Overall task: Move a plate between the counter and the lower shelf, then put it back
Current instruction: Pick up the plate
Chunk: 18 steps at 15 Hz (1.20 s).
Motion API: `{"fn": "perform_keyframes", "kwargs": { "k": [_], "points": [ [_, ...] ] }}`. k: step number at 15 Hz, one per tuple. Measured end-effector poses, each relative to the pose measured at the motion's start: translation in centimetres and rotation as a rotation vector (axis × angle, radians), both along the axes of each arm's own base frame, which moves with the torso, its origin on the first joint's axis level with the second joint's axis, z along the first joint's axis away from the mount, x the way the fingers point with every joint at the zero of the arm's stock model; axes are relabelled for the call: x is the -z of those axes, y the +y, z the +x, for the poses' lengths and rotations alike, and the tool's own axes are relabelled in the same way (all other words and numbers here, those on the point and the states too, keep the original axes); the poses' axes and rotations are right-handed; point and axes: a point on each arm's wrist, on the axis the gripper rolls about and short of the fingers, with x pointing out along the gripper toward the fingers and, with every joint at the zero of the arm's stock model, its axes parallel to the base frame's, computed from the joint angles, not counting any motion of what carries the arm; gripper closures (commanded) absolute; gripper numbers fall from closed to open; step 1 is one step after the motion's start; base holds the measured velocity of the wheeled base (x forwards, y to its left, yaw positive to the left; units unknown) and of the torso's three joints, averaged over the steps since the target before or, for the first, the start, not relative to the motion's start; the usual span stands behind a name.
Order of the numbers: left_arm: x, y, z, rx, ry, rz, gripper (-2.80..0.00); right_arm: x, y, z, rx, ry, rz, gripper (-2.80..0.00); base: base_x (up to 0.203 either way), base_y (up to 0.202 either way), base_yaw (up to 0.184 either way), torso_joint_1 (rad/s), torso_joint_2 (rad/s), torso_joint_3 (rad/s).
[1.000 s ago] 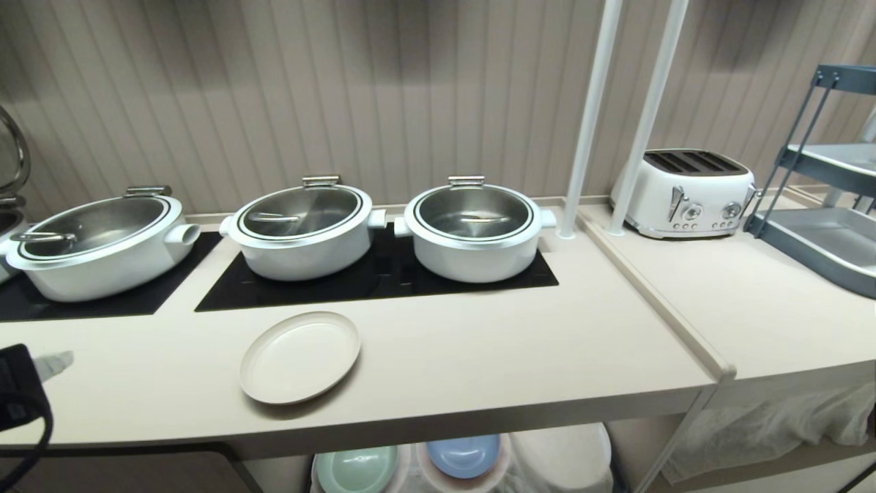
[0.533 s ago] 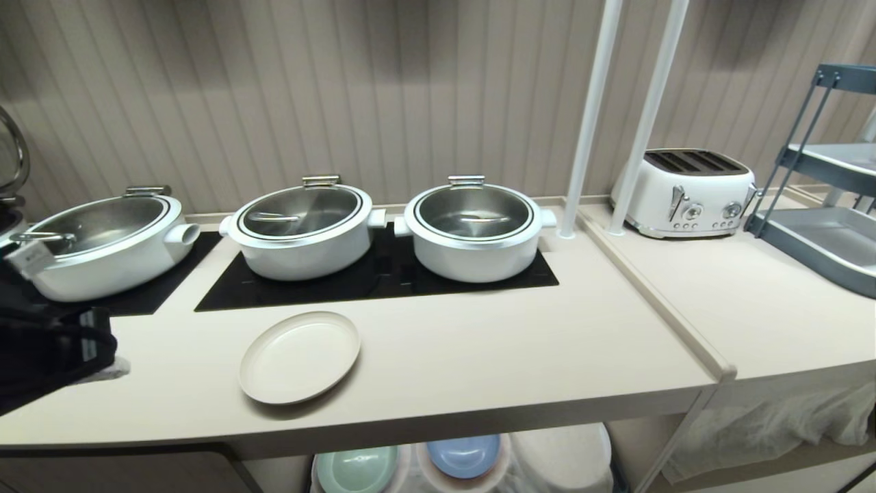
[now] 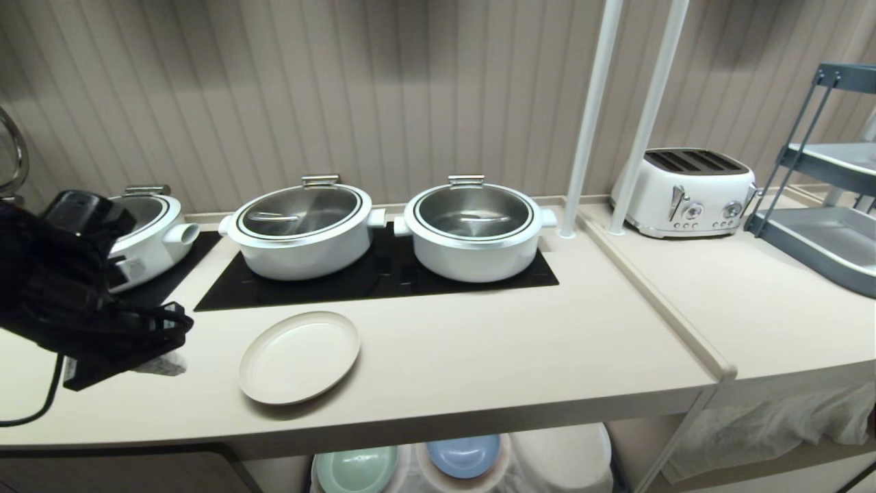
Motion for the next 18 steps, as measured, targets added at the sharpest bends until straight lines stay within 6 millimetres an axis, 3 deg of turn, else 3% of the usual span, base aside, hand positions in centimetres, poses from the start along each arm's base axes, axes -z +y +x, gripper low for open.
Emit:
{"fn": "perform_keyframes", "kwargs": {
  "k": [1, 2, 7, 18],
  "points": [
    [0.6, 0.1, 0.9, 0.001, 0.013, -0.003, 0.00, 0.0, 0.0, 0.0, 0.000, 0.000, 0.000, 0.00, 0.000, 0.000, 0.000, 0.000, 0.00, 0.000],
    [1.2, 0.2, 1.8, 0.001, 0.015, -0.003, -2.80, 0.0, 0.0, 0.0, 0.000, 0.000, 0.000, 0.00, 0.000, 0.000, 0.000, 0.000, 0.00, 0.000],
    [3.8, 0.5, 4.9, 0.004, 0.025, -0.006, -2.80, 0.0, 0.0, 0.0, 0.000, 0.000, 0.000, 0.00, 0.000, 0.000, 0.000, 0.000, 0.00, 0.000],
    [6.7, 1.0, 7.9, 0.109, 0.042, 0.034, -2.80, 0.0, 0.0, 0.0, -0.001, 0.000, 0.000, 0.00, 0.000, 0.000, 0.000, 0.000, 0.00, 0.000]
  ]
}}
